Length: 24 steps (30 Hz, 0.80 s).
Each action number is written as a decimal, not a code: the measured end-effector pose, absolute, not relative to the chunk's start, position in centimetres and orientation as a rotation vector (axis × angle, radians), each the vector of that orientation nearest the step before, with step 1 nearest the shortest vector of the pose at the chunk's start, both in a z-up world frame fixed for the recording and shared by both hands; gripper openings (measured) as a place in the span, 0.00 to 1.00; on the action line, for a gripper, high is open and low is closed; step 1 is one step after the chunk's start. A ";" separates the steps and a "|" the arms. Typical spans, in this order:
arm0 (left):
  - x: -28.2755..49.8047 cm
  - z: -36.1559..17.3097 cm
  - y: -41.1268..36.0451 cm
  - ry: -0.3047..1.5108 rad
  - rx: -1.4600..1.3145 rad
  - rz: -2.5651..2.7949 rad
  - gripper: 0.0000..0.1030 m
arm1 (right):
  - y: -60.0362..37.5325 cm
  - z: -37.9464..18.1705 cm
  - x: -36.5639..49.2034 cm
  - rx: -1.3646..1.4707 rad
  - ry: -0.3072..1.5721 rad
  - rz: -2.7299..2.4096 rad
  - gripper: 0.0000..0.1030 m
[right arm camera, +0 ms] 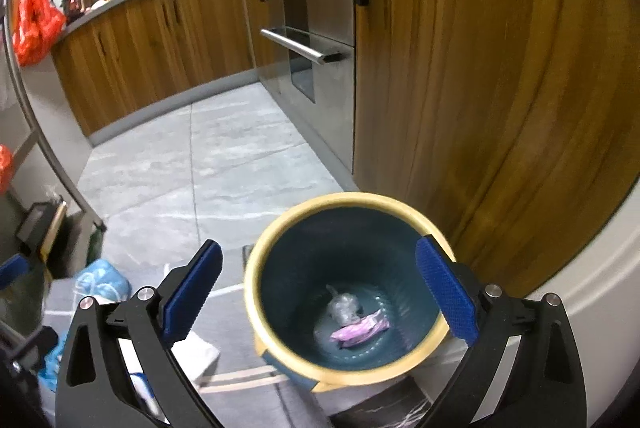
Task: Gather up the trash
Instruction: 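Move both open tools back over the trash pile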
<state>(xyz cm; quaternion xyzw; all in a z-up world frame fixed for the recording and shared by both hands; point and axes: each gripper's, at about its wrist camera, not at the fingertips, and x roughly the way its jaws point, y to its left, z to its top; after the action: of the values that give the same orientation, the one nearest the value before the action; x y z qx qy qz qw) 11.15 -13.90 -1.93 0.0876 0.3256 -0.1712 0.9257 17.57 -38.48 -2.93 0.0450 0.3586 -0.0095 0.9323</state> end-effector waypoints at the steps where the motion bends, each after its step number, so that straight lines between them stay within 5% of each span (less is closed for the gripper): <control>1: 10.7 -1.7 -12.7 0.662 0.176 -0.335 0.91 | -38.2 -2.8 17.3 0.102 0.739 -0.010 0.94; 24: 8.6 -1.3 1.2 0.646 -0.047 -0.097 0.93 | -30.8 -2.2 13.4 0.009 0.743 0.072 0.95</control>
<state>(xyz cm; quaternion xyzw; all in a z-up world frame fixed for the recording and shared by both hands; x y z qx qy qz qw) 8.64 1.20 -1.27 -0.0231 0.3172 -0.0478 0.9469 13.38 -30.85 -2.22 0.0045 0.3630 0.0353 0.9311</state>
